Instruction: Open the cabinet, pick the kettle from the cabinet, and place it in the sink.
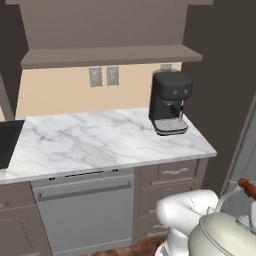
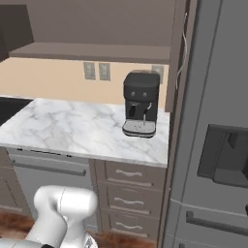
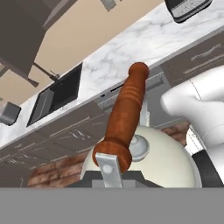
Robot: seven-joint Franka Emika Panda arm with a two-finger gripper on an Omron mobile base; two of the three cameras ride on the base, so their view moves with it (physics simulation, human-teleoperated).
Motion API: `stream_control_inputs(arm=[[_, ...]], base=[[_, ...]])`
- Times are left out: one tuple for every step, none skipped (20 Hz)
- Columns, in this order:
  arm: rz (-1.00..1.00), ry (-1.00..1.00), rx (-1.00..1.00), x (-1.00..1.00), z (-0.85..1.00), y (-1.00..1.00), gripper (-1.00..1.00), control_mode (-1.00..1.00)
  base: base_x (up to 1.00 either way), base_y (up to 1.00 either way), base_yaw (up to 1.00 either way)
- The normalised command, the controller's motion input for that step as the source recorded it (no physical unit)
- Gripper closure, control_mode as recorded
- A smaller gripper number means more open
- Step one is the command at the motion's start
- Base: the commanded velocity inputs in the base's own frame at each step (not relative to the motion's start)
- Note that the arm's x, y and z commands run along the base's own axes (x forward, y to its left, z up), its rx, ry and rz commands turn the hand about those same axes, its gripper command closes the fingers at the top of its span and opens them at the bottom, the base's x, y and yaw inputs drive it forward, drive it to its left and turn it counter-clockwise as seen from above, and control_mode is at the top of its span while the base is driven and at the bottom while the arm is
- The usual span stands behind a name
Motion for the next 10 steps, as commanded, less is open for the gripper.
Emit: stream_control_inputs(arm=[[0.00, 0.00, 0.00, 0.00, 0.00, 0.00, 1.00, 1.00], [0.00, 0.00, 0.00, 0.00, 0.00, 0.00, 1.00, 1.00], [0.00, 0.00, 0.00, 0.00, 0.00, 0.00, 1.00, 1.00], [0.00, 0.00, 0.00, 0.00, 0.00, 0.00, 1.00, 1.00], [0.00, 0.00, 0.00, 0.00, 0.00, 0.00, 1.00, 1.00], [0.00, 0.00, 0.00, 0.00, 0.00, 0.00, 1.00, 1.00], [0.00, 0.00, 0.00, 0.00, 0.00, 0.00, 1.00, 1.00], [0.00, 0.00, 0.00, 0.00, 0.00, 0.00, 1.00, 1.00], [0.00, 0.00, 0.00, 0.00, 0.00, 0.00, 1.00, 1.00], [0.00, 0.00, 0.00, 0.00, 0.00, 0.00, 1.00, 1.00]], base=[[-0.79, 0.00, 0.00], [-0.74, 0.00, 0.00], [-0.66, 0.04, 0.00], [-0.56, 0.17, 0.00], [-0.43, 0.33, 0.00], [-0.36, 0.42, 0.00], [-0.27, 0.54, 0.00], [-0.14, 0.64, 0.00], [0.00, 0.77, 0.00], [0.00, 0.86, 0.00]])
